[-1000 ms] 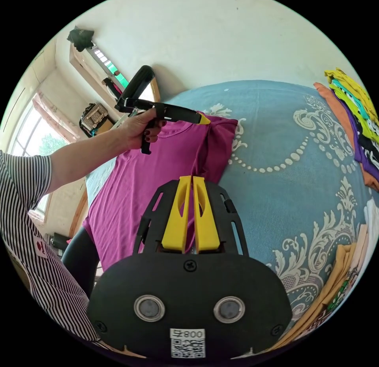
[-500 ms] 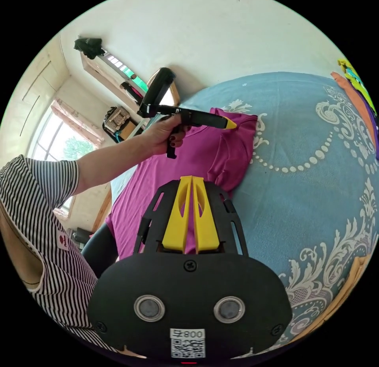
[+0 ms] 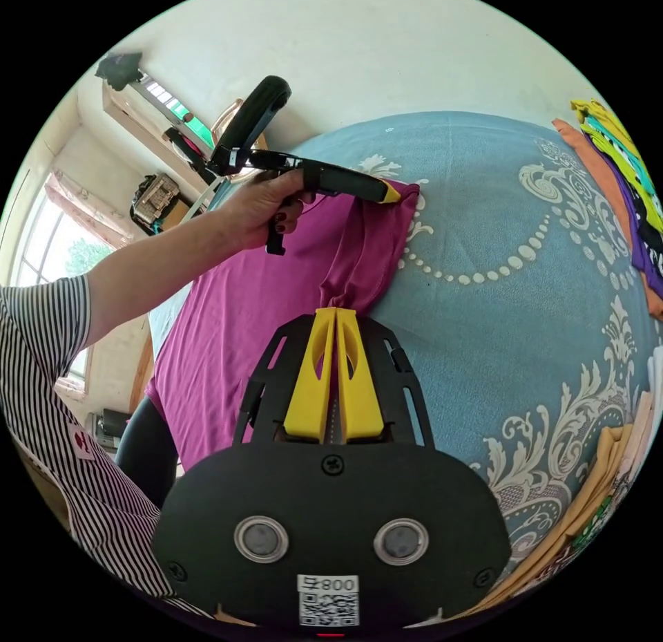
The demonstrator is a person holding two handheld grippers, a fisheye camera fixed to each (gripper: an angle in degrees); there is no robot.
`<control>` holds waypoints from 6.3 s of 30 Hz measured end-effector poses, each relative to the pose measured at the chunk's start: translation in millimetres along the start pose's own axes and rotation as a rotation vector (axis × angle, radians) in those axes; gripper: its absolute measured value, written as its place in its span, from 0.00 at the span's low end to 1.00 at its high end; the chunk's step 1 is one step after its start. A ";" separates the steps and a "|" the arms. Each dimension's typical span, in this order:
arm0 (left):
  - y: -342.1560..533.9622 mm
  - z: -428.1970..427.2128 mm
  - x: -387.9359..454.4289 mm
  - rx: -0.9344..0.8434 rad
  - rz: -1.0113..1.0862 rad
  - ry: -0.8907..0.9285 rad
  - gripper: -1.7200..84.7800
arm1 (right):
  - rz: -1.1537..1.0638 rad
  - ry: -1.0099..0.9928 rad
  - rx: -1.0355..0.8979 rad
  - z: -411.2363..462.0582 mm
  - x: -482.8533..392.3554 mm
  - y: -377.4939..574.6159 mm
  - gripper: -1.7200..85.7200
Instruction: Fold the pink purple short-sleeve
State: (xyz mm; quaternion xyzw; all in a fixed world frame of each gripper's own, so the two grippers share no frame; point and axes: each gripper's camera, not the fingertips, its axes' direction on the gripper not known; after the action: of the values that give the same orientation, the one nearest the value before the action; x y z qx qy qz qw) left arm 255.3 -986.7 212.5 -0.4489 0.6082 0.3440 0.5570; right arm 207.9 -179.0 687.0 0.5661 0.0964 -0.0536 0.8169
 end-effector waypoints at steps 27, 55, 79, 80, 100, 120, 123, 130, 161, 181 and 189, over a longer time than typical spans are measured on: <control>154.7 159.2 29.4 -0.002 0.012 -0.005 0.02 | -0.050 0.049 0.028 -37.4 -61.0 -62.3 0.02; 857.8 222.1 -16.8 0.548 -0.930 -0.126 0.09 | -0.033 -0.038 0.036 -43.0 -206.5 -194.1 0.02; 1081.7 448.2 -77.0 0.814 -0.976 0.079 0.03 | -0.527 -0.048 -0.247 192.4 -576.5 -552.0 0.07; 1082.9 456.7 -78.7 0.797 -0.967 0.082 0.03 | -0.533 -0.042 -0.246 198.8 -585.3 -561.1 0.07; 1065.6 536.6 -95.6 0.681 -0.814 0.089 0.03 | -0.649 0.237 -0.377 337.4 -717.7 -706.9 0.03; 957.8 556.3 -105.4 0.424 -0.533 0.066 0.03 | -0.361 -0.064 -0.326 285.8 -589.3 -755.8 0.03; 945.9 558.7 -111.8 0.389 -0.527 0.096 0.03 | -0.348 -0.006 -0.295 279.2 -585.1 -756.1 0.02; 918.5 551.8 -116.7 0.345 -0.476 0.092 0.04 | -0.451 -0.061 -0.283 283.0 -610.3 -752.6 0.02; 880.9 494.8 -127.6 0.374 -0.530 0.066 0.02 | -0.532 -0.161 -0.416 309.8 -602.7 -656.4 0.02; 903.3 467.4 -105.9 0.325 -0.546 0.048 0.02 | -0.406 -0.023 -0.271 277.1 -554.9 -604.2 0.02; 926.9 452.9 -84.6 0.349 -0.539 0.050 0.02 | -0.431 -0.106 -0.236 225.6 -549.5 -530.6 0.02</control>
State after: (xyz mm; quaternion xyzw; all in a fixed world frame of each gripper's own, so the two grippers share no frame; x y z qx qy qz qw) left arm -441.1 -223.0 155.8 -0.4999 0.5307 0.0635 0.6815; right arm -410.8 -589.3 398.5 0.4294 0.1774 -0.2446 0.8511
